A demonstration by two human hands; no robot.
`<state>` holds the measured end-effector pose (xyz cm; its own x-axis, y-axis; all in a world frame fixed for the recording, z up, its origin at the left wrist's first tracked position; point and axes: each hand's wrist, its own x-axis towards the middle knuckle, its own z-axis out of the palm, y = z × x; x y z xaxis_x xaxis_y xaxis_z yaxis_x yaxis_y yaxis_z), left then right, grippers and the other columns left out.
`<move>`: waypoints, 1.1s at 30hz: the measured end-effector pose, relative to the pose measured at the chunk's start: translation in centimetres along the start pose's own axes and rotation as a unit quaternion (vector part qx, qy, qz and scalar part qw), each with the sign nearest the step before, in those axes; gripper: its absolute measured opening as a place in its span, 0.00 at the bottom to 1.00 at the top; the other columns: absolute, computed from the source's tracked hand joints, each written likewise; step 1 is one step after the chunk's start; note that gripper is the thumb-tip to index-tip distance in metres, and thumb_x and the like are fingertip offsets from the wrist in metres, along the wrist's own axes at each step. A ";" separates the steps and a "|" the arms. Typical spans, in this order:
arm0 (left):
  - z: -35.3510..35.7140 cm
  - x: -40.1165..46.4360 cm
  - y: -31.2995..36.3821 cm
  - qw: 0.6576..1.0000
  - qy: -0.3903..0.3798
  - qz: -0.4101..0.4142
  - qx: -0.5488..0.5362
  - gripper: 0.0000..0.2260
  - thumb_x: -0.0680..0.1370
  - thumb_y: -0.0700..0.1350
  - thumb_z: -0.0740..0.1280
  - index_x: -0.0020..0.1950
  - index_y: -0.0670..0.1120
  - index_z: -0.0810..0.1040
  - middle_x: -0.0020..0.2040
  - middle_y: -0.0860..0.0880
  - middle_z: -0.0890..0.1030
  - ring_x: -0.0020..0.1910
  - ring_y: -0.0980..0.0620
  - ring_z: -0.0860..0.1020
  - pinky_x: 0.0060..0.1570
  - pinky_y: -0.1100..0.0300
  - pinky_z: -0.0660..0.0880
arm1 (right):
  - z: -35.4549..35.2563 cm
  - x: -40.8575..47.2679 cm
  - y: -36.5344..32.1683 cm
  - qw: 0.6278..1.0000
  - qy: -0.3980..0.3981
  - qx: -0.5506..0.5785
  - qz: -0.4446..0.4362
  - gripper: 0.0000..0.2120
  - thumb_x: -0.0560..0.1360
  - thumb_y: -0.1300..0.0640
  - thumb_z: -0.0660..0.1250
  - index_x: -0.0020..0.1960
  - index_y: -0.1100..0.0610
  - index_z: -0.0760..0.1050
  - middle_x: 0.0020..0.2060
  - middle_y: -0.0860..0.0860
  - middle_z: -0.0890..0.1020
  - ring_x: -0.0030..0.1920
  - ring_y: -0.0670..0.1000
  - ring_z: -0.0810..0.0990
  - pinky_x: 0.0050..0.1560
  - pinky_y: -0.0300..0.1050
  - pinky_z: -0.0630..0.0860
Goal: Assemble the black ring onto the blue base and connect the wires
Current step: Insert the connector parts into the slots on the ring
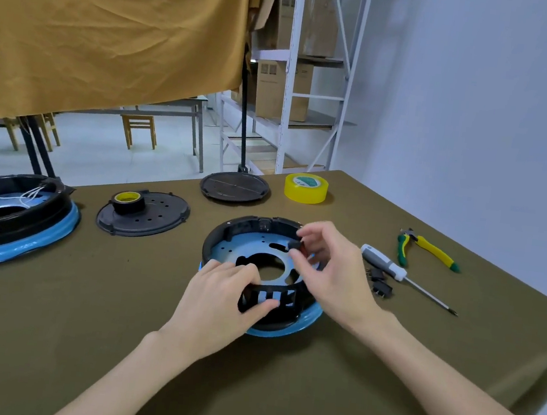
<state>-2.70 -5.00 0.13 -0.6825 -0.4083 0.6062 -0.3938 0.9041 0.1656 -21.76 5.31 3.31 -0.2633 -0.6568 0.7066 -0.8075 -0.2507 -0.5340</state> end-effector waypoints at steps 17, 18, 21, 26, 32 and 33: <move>0.5 1.4 3.0 0.995 0.011 -0.004 -0.098 0.15 0.81 0.59 0.60 0.58 0.57 0.84 0.50 0.62 0.85 0.49 0.63 0.80 0.62 0.60 0.69 | -0.4 -6.3 0.2 0.998 0.057 0.016 -0.018 0.15 0.73 0.61 0.78 0.59 0.53 0.83 0.47 0.43 0.80 0.46 0.48 0.81 0.49 0.41 0.79; 0.6 1.5 3.0 0.995 0.006 0.005 -0.095 0.14 0.81 0.58 0.62 0.58 0.57 0.84 0.50 0.62 0.85 0.50 0.63 0.80 0.62 0.61 0.69 | -0.4 -6.4 0.3 0.998 0.058 0.015 -0.019 0.16 0.73 0.62 0.78 0.60 0.53 0.83 0.48 0.43 0.80 0.46 0.48 0.81 0.50 0.41 0.79; 0.7 1.7 3.2 0.995 0.000 0.021 -0.093 0.09 0.82 0.53 0.67 0.59 0.56 0.84 0.52 0.61 0.85 0.52 0.61 0.81 0.57 0.61 0.72 | -0.4 -6.6 0.4 0.998 0.064 0.016 -0.016 0.17 0.73 0.64 0.78 0.60 0.54 0.83 0.48 0.44 0.80 0.46 0.48 0.81 0.51 0.41 0.80; 1.0 1.5 3.0 0.992 0.026 0.028 -0.117 0.11 0.81 0.54 0.65 0.58 0.54 0.85 0.57 0.60 0.82 0.53 0.60 0.80 0.52 0.60 0.77 | -0.2 -6.6 0.3 0.998 0.051 0.025 -0.023 0.17 0.73 0.62 0.77 0.61 0.54 0.83 0.48 0.44 0.80 0.47 0.49 0.81 0.51 0.39 0.79; 1.4 1.3 2.8 0.988 0.041 0.034 -0.145 0.13 0.82 0.55 0.63 0.58 0.54 0.86 0.55 0.61 0.84 0.53 0.61 0.81 0.46 0.52 0.81 | -0.2 -6.9 0.5 0.997 0.059 0.042 -0.023 0.18 0.74 0.61 0.78 0.62 0.52 0.83 0.48 0.42 0.80 0.46 0.49 0.82 0.51 0.38 0.78; 1.4 1.3 2.8 0.988 0.044 0.035 -0.141 0.13 0.82 0.55 0.63 0.58 0.54 0.87 0.55 0.61 0.84 0.52 0.61 0.81 0.46 0.52 0.81 | -0.2 -6.9 0.5 0.997 0.058 0.042 -0.023 0.18 0.74 0.61 0.78 0.62 0.52 0.83 0.48 0.42 0.80 0.46 0.50 0.82 0.50 0.39 0.79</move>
<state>-5.59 -3.15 0.28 -0.6416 -0.3424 0.6864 -0.1523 0.9339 0.3235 -20.47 9.86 -1.74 -0.2899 -0.5571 0.7782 -0.7746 -0.3409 -0.5327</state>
